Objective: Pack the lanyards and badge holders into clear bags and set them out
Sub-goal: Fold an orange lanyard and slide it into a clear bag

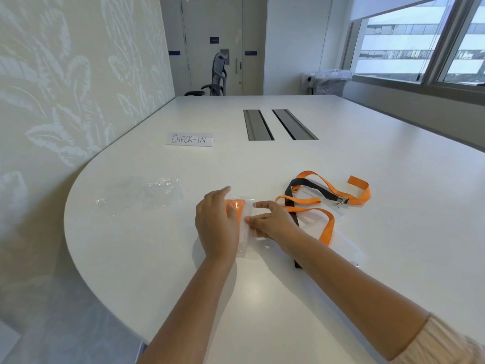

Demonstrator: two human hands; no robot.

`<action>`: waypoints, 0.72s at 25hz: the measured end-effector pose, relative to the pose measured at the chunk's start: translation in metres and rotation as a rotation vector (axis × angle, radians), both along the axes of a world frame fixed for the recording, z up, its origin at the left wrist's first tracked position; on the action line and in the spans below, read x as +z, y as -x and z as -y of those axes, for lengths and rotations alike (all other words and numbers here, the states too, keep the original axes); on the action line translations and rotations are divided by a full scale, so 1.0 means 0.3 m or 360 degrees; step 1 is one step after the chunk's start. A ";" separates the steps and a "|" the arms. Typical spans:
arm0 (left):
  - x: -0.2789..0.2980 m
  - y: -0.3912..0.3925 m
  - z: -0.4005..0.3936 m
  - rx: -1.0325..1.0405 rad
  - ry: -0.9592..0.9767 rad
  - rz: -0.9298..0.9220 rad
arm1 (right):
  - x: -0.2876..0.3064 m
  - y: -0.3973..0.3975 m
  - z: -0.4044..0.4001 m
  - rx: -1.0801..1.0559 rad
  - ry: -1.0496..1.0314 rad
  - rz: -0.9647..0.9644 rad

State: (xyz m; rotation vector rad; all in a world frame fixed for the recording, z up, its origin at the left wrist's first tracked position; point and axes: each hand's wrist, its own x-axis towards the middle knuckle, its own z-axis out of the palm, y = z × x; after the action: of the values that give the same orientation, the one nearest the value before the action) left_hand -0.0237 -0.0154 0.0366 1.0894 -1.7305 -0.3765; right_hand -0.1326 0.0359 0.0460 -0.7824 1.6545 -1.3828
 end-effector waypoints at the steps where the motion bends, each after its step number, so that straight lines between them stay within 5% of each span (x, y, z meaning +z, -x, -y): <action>1: -0.006 0.001 0.007 -0.0064 -0.0042 0.0108 | -0.003 -0.015 0.017 0.0013 -0.0037 -0.0008; 6: -0.042 -0.006 0.052 -0.0150 -0.0350 0.0683 | -0.010 -0.045 0.070 0.0092 -0.0115 -0.0151; 11: -0.078 0.001 0.065 -0.0173 -0.0345 0.1363 | 0.033 0.032 0.024 0.0168 -0.0041 -0.0701; 18: -0.081 -0.006 0.092 -0.0159 -0.0275 0.1438 | 0.088 0.320 -0.206 -0.0354 -0.0107 -0.1328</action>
State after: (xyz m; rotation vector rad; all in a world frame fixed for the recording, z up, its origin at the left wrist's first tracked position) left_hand -0.0218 -0.0430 0.0124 1.4231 -2.5835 -0.0803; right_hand -0.2286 0.0978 0.0725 -1.2729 2.4679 -1.1997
